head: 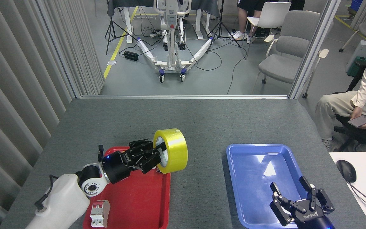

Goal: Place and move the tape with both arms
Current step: 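Lift the tape roll and carry it toward the blue tray, then grasp the tape roll with the right gripper from the left gripper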

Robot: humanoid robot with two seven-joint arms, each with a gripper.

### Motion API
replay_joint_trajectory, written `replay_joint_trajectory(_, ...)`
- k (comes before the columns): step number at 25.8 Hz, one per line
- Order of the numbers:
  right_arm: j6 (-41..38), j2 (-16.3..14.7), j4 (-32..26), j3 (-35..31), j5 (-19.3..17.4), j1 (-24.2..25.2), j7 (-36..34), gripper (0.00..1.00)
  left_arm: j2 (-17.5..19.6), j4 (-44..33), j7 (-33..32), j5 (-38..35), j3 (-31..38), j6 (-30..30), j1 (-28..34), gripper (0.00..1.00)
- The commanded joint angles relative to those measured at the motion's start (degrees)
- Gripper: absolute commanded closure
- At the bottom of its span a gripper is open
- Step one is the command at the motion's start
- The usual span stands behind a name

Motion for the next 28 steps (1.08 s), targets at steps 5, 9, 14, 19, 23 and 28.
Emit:
replay_joint_trajectory(5,-27.3,-2.55,1.5,0.42,-6.92,-2.82,-1.6,0.0,-6.18,2.66,-4.19,-1.79,-4.8,-0.05,-3.25,1.0)
replay_joint_trajectory(9,-35.21,-3.43,2.56,0.51,-7.45,-4.4,-1.6,0.0,-8.91,4.5,-5.69,-1.88,-4.89,-0.05,-3.07,1.0)
replay_joint_trajectory(14,-35.92,-3.34,3.44,5.08,-7.45,-9.15,-1.6,0.0,-12.07,6.52,-9.91,-1.79,-4.8,-0.05,-3.95,1.0)
replay_joint_trajectory(19,-35.21,-2.9,4.58,10.44,-7.36,-13.45,-1.6,0.0,-13.66,6.44,-10.87,-1.97,-6.3,-0.05,-2.89,1.0)
replay_joint_trajectory(23,-35.12,-2.64,5.37,12.29,-7.01,-14.68,-1.51,0.0,-13.74,3.27,-11.49,-1.97,-6.91,-0.05,-2.46,1.0)
replay_joint_trajectory(28,-35.74,-2.02,5.63,13.78,-6.74,-15.12,-1.33,0.08,-13.74,2.04,-11.49,-1.88,-7.0,-0.05,-2.46,1.0)
